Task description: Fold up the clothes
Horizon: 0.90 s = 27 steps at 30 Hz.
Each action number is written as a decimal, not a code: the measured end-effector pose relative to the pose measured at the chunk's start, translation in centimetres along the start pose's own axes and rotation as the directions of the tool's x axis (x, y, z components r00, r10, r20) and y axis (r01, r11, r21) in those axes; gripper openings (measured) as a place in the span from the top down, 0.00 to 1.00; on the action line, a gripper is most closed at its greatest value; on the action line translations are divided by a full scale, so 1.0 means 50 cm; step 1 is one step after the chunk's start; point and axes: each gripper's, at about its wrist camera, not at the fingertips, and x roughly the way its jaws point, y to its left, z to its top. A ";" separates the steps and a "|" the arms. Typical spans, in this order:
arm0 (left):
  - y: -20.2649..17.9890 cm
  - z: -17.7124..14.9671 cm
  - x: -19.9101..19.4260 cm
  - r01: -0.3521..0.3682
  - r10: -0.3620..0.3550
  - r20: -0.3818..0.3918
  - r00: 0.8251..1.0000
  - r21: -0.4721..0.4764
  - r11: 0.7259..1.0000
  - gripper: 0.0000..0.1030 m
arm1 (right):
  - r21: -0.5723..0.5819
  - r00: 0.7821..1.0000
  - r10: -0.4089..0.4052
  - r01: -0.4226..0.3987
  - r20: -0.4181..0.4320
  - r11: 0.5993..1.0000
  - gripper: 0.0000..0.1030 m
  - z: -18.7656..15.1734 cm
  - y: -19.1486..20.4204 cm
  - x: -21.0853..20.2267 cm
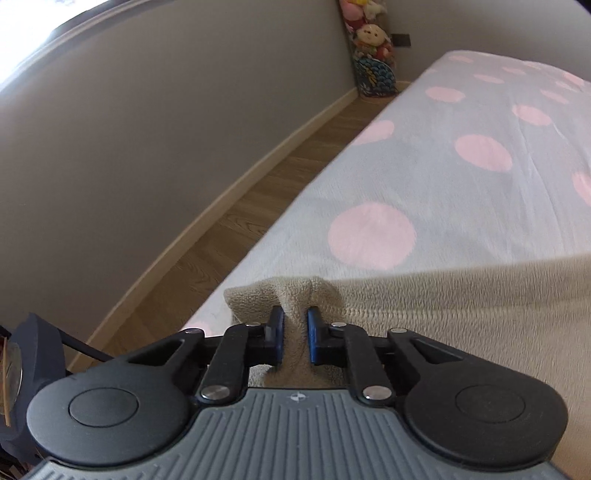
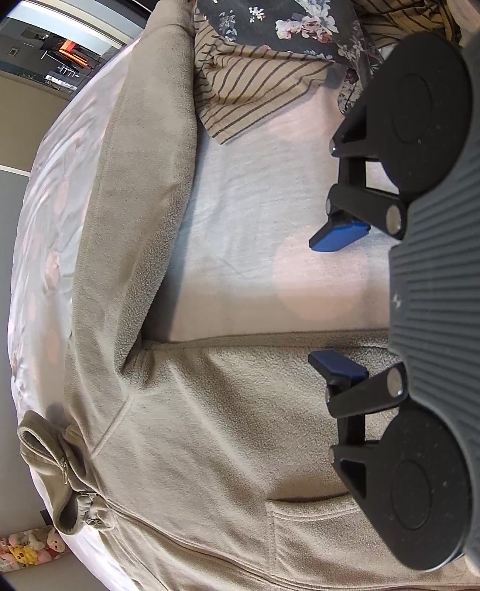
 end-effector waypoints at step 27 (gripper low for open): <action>-0.209 0.134 -0.326 0.218 -0.253 0.185 0.950 0.188 0.958 0.72 | -0.006 0.952 0.273 -0.275 0.138 0.961 0.51 0.210 0.050 0.022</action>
